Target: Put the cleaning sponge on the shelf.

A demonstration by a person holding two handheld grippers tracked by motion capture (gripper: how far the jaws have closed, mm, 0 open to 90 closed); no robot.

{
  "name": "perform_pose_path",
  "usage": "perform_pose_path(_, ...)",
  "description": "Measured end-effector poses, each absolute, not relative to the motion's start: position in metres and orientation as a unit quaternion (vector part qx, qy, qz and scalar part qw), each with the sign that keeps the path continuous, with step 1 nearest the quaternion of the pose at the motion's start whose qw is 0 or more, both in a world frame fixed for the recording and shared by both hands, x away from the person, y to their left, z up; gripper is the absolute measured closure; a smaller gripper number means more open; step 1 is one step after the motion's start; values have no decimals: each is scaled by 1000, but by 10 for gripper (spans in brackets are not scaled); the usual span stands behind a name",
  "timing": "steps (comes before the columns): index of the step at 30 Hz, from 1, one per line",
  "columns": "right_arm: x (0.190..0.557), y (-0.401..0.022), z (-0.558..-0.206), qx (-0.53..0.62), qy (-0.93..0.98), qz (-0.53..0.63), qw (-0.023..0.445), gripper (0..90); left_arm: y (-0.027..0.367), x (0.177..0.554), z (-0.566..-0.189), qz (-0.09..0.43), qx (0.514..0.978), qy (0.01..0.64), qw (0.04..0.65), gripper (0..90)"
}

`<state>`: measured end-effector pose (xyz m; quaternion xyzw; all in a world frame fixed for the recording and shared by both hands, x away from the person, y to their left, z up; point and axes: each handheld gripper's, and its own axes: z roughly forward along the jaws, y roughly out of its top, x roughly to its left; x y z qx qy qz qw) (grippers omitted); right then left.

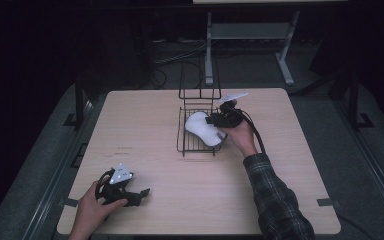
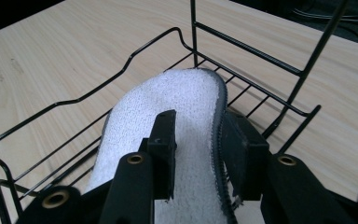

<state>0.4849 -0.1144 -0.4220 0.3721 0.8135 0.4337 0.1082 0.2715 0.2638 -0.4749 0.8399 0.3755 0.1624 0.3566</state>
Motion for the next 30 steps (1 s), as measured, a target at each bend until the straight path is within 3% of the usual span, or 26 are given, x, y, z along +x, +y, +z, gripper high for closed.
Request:
perform_pose_path(7, 482, -121, -415, 380, 810, 433, 111, 651, 264, 271, -475, 162, 840, 376, 356, 124)
perform_pose_path(14, 471, -136, -408, 367, 816, 433, 111, 843, 264, 272, -475, 162, 841, 375, 356, 123)
perform_pose_path(17, 462, -141, -407, 363, 819, 432, 108, 885, 264, 271, -475, 162, 840, 375, 356, 123)
perform_pose_path(30, 438, -138, -421, 334, 843, 412, 93, 895, 264, 271, -475, 162, 840, 376, 357, 124)
